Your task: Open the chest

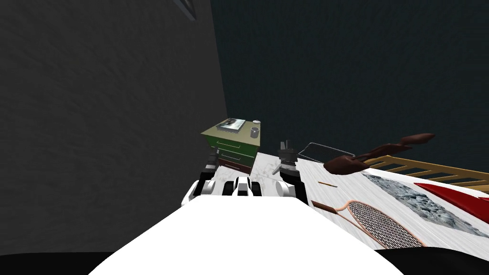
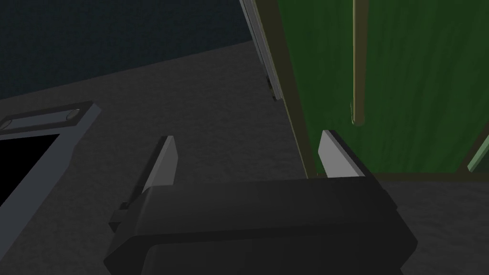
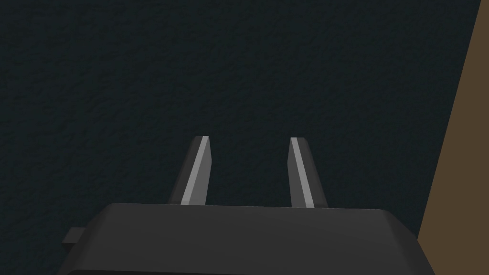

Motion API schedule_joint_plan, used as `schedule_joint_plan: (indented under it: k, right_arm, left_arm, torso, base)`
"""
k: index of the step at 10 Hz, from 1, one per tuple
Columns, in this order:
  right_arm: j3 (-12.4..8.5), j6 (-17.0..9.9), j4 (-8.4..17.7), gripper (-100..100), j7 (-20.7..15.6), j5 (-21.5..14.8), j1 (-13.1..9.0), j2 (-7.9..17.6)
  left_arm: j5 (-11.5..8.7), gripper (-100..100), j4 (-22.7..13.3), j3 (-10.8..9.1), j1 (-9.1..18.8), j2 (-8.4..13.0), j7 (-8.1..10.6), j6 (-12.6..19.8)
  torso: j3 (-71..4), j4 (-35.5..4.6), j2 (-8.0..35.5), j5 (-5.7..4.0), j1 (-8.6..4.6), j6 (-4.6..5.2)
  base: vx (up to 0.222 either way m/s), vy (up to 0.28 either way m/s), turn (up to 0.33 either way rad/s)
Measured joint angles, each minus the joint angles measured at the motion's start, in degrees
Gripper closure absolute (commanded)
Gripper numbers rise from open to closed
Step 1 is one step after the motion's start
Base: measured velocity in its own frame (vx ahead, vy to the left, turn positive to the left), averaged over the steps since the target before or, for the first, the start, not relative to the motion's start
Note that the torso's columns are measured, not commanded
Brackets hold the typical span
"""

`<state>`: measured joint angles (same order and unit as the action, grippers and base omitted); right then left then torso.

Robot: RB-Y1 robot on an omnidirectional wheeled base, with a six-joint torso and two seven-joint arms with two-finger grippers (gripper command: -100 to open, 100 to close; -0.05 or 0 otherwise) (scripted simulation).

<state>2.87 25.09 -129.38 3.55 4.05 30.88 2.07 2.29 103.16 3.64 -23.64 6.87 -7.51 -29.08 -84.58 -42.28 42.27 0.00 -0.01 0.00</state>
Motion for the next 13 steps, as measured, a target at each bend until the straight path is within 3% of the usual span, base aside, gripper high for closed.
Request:
schedule_joint_plan:
  k: [5, 13]
  right_arm:
    - [0.0, 0.0, 0.0, 0, 0.0, 0.0, 0.0, 0.0]
    - [0.0, 0.0, 0.0, 0, 0.0, 0.0, 0.0, 0.0]
  left_arm:
    - [0.98, -100, -5.01, 1.56, 1.06, 0.31, -0.31, -1.62]
    - [3.03, -100, -16.41, 4.54, 4.49, -0.24, -1.31, -5.13]
  torso:
    - [0.0, 0.0, 0.0, 0.01, 0.03, 0.0]
    - [0.01, -0.01, 0.02, 0.0, 0.02, -0.01]
  base:
    - [0.051, 0.025, -0.07]
    - [0.057, 0.029, -0.069]
